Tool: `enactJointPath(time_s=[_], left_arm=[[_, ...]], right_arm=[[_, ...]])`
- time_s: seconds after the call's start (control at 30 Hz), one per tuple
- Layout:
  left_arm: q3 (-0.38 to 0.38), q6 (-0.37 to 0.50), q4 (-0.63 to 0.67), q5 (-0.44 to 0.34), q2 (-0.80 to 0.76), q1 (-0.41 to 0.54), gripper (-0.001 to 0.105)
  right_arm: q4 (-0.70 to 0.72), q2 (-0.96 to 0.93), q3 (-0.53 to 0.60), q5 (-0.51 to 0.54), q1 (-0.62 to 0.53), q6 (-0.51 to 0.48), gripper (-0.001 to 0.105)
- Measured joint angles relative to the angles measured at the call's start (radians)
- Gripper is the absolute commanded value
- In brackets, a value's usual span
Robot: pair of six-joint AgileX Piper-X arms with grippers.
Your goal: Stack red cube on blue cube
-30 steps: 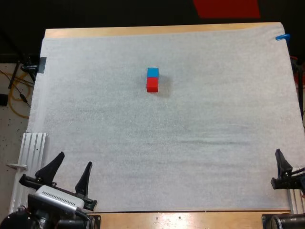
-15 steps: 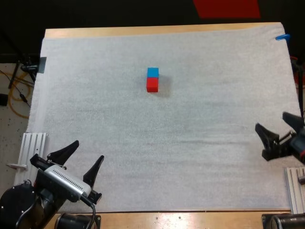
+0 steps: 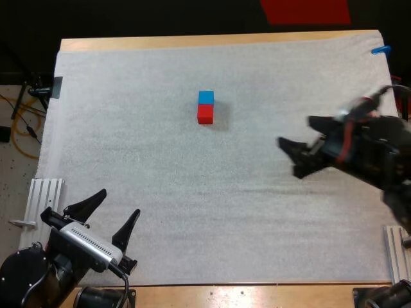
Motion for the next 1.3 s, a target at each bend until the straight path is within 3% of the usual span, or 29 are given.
enactJointPath(time_s=[0.17,0.47,0.97,1.3], left_arm=[[0.0,0.0,0.0,0.0,0.0,0.0,0.063],[0.0,0.0,0.0,0.0,0.0,0.0,0.063],[0.0,0.0,0.0,0.0,0.0,0.0,0.063],[0.0,0.0,0.0,0.0,0.0,0.0,0.063]], right_arm=[[-0.036,0.169,-0.095,0.18,0.181,0.014,0.071],[-0.04,0.427,-0.255,0.397,0.32,0.087,0.071],[-0.046,0.798,-0.602,0.572,0.321,0.418,0.071],[0.058,1.041,-0.802,0.619,0.321,0.48,0.071]])
